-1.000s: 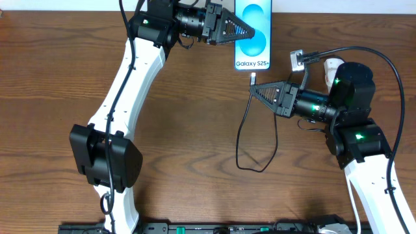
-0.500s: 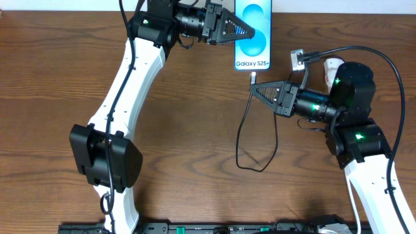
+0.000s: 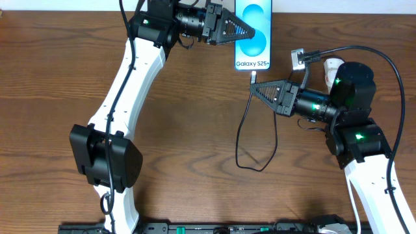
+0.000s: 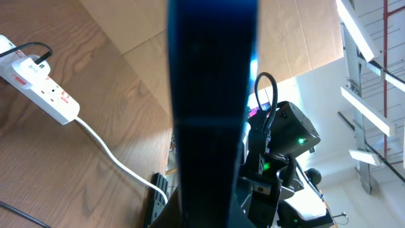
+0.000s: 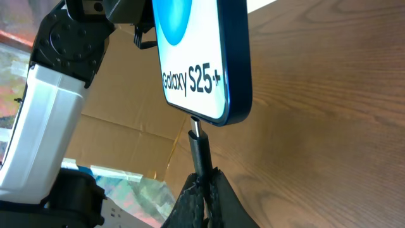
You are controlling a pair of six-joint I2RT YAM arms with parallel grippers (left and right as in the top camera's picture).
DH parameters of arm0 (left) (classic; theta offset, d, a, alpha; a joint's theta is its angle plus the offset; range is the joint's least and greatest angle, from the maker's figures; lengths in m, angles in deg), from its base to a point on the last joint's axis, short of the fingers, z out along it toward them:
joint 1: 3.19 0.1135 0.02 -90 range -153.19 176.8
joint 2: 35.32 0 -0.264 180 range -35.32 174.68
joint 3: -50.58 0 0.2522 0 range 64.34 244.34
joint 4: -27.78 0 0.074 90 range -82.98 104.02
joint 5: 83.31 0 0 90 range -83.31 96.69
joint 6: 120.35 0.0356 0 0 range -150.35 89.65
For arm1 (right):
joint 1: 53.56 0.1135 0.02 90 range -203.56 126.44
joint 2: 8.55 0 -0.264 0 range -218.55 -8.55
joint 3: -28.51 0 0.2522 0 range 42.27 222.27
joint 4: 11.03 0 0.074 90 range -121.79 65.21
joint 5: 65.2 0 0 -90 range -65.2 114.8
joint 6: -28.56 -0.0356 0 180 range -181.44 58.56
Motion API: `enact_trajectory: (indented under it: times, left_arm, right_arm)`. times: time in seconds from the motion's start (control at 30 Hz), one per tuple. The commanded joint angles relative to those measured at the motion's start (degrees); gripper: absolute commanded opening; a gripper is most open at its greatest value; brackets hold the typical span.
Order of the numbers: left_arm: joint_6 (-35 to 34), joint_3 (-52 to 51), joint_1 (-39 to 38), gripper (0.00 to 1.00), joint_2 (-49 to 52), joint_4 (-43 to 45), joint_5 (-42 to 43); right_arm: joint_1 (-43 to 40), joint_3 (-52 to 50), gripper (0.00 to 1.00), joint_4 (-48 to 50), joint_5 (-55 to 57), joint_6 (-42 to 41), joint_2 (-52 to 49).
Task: Plug charger to phone and switch on socket
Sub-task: 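Hold the plug seated in the port while the left gripper holds the phone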
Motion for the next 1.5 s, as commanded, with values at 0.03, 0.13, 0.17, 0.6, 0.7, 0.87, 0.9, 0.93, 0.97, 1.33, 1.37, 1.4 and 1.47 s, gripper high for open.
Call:
enact_trajectory:
  times: [0.03, 0.13, 0.17, 0.6, 0.7, 0.87, 0.9, 0.93, 0.97, 1.33, 1.37, 1.4, 1.47]
  left_arm:
    - [0.94, 0.42, -0.63, 0.07, -2.14, 0.33, 2.4]
    - [0.96, 0.42, -0.98, 0.07, -2.14, 0.35, 2.38]
    - [0.98, 0.42, -0.98, 0.07, -2.14, 0.35, 2.38]
    - [0.98, 0.42, -0.98, 0.07, -2.14, 0.33, 2.43]
    - [0.98, 0.42, -0.98, 0.07, -2.14, 0.33, 2.43]
    - [0.98, 0.42, -1.01, 0.07, -2.14, 0.33, 2.45]
    - [1.01, 0.42, -1.01, 0.08, -2.14, 0.33, 2.67]
    - [1.01, 0.42, -1.01, 0.07, -2.14, 0.33, 2.89]
    - [1.01, 0.42, -1.01, 0.07, -2.14, 0.33, 2.89]
    - [0.98, 0.42, -1.49, 0.07, -2.14, 0.33, 2.86]
    - [0.98, 0.42, -1.49, 0.07, -2.14, 0.33, 2.86]
    - [1.01, 0.42, -1.49, 0.07, -2.14, 0.33, 2.86]
    - [1.01, 0.42, -1.49, 0.07, -2.14, 0.33, 2.82]
  right_arm:
    - [-0.59, 0.11, 0.01, 0.15, 0.11, -0.31, 0.37]
    - [-0.37, 0.11, 0.01, 0.15, 0.09, -0.31, 0.37]
    - [-0.37, 0.11, 0.01, 0.15, 0.11, -0.31, 0.37]
    - [-0.87, 0.11, 0.01, 0.2, 0.13, -0.31, 0.37]
    - [-1.29, 0.11, 0.01, 0.66, 0.07, -0.31, 0.37]
    - [-1.27, 0.11, 0.01, 2.14, -0.17, -0.28, 0.37]
    - [-1.27, 0.11, 0.01, 2.36, -0.15, -0.28, 0.37]
    - [-1.27, 0.11, 0.01, 2.56, -0.15, -0.28, 0.37]
    - [-1.27, 0.11, 0.01, 2.86, -0.17, -0.31, 0.37]
    - [-1.27, 0.11, 0.01, 4.87, 1.81, -0.2, 0.26]
    - [-1.27, 0.11, 0.01, 4.87, 2.05, -0.15, 0.26]
    - [-1.27, 0.11, 0.01, 4.85, 2.25, -0.02, 0.26]
    - [-1.27, 0.11, 0.04, 4.59, 2.23, 0.39, 0.26]
